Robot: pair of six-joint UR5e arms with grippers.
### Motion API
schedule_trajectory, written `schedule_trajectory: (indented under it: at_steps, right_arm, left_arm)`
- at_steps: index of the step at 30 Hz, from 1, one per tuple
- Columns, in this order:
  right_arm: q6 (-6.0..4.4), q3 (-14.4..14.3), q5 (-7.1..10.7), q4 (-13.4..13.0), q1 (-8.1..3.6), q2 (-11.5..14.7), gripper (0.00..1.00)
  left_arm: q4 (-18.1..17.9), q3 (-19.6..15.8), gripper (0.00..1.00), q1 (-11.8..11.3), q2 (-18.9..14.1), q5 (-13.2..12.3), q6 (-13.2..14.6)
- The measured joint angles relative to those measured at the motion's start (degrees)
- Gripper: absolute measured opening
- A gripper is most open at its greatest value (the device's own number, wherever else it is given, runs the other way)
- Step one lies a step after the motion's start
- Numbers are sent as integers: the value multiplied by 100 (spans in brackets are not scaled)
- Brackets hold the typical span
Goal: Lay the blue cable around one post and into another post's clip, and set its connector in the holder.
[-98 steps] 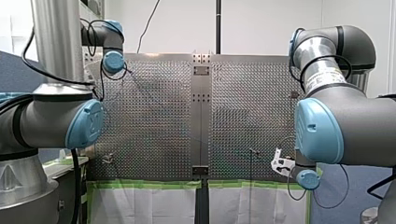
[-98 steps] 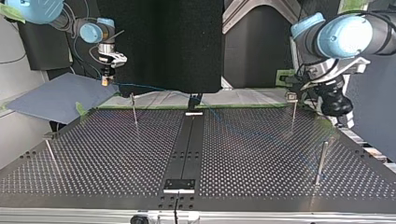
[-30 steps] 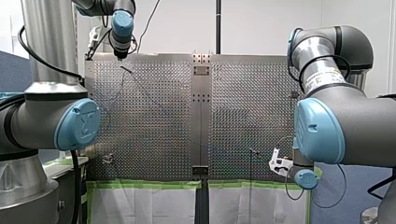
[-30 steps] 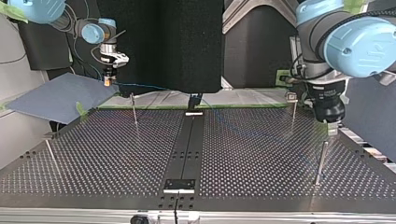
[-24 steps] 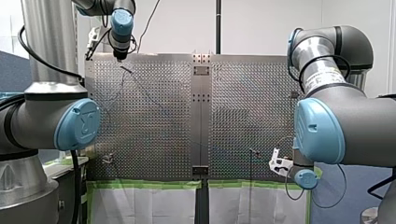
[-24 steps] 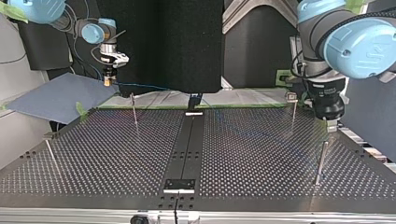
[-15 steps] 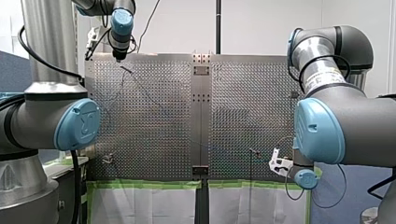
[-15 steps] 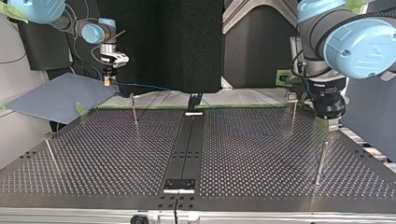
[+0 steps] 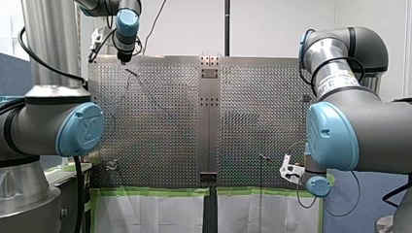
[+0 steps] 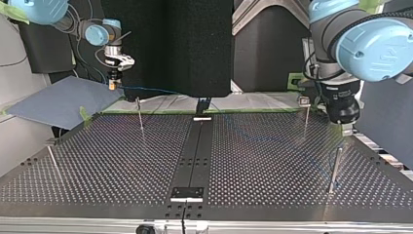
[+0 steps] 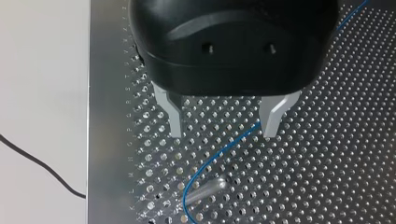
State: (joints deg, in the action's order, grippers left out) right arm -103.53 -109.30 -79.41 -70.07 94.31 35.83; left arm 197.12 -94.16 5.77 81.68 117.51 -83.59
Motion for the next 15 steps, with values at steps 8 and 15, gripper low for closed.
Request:
schedule_trajectory:
  at_steps: [8, 15]
  right_arm:
    - [-2, 0, -4, 0, -2, 0, 0]
    - [1, 0, -3, 12, -3, 0, 0]
  left_arm:
    - [3, -1, 80, 43, 0, 16, 3]
    - [5, -3, 80, 85, 0, 65, 14]
